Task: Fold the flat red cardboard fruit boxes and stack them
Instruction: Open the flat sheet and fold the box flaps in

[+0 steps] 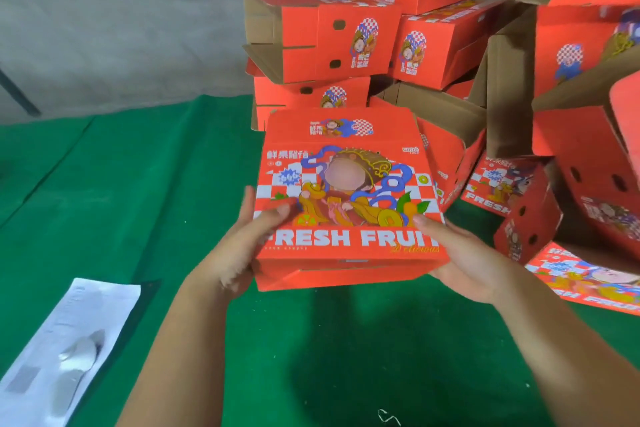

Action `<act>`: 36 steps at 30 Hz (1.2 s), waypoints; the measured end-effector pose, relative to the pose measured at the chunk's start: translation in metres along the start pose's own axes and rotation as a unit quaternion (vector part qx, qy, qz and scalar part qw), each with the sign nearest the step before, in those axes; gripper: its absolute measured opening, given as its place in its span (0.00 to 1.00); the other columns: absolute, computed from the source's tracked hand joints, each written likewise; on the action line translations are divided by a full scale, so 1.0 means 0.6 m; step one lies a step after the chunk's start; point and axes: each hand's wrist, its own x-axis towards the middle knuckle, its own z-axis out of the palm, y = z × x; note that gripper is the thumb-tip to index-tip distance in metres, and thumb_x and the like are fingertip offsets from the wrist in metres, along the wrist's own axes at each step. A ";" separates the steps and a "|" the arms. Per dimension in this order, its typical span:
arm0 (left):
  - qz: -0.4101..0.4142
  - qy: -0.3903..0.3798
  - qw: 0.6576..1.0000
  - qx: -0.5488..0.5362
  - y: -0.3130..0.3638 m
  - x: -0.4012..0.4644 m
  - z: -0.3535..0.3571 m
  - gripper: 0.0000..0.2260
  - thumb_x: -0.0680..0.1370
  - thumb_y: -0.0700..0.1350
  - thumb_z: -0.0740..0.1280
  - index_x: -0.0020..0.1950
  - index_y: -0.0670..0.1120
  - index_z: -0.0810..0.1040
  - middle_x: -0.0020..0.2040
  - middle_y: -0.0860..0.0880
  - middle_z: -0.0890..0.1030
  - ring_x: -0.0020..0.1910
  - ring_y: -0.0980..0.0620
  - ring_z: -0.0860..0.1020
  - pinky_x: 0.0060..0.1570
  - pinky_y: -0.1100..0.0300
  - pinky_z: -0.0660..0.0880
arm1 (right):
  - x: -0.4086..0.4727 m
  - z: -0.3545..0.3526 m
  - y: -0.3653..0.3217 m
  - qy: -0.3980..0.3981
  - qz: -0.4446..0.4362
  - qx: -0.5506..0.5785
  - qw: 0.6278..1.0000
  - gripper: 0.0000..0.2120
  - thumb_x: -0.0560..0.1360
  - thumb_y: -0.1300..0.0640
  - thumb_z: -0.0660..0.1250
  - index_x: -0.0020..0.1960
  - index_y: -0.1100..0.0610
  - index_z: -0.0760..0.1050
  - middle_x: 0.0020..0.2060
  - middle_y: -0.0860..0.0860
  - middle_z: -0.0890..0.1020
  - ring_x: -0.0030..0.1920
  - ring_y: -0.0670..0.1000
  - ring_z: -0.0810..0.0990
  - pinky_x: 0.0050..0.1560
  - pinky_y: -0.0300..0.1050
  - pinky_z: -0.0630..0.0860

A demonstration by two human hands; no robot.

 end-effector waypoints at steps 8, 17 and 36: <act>0.160 0.059 0.972 0.159 -0.033 0.000 -0.024 0.38 0.73 0.32 0.75 0.79 0.51 0.65 0.62 0.50 0.84 0.57 0.52 0.83 0.60 0.54 0.79 | 0.035 0.039 0.054 0.131 -0.100 -0.272 0.948 0.21 0.81 0.68 0.66 0.67 0.48 0.75 0.60 0.43 0.85 0.64 0.49 0.82 0.66 0.50 0.77; -0.087 0.071 0.994 0.008 -0.108 0.032 -0.058 0.26 0.80 0.67 0.59 0.75 0.57 0.74 0.71 0.57 0.76 0.69 0.51 0.76 0.72 0.51 0.68 | 0.071 0.006 0.149 0.285 0.048 -0.163 0.943 0.15 0.79 0.64 0.68 0.64 0.54 0.73 0.65 0.54 0.78 0.62 0.52 0.76 0.74 0.54 0.66; -0.028 0.033 0.990 -0.137 -0.073 0.109 0.068 0.22 0.74 0.65 0.64 0.68 0.65 0.76 0.65 0.62 0.80 0.61 0.52 0.80 0.58 0.53 0.74 | 0.076 -0.053 0.097 0.367 -0.234 -0.303 0.848 0.26 0.67 0.49 0.79 0.56 0.34 0.68 0.52 0.45 0.76 0.49 0.41 0.80 0.50 0.39 0.77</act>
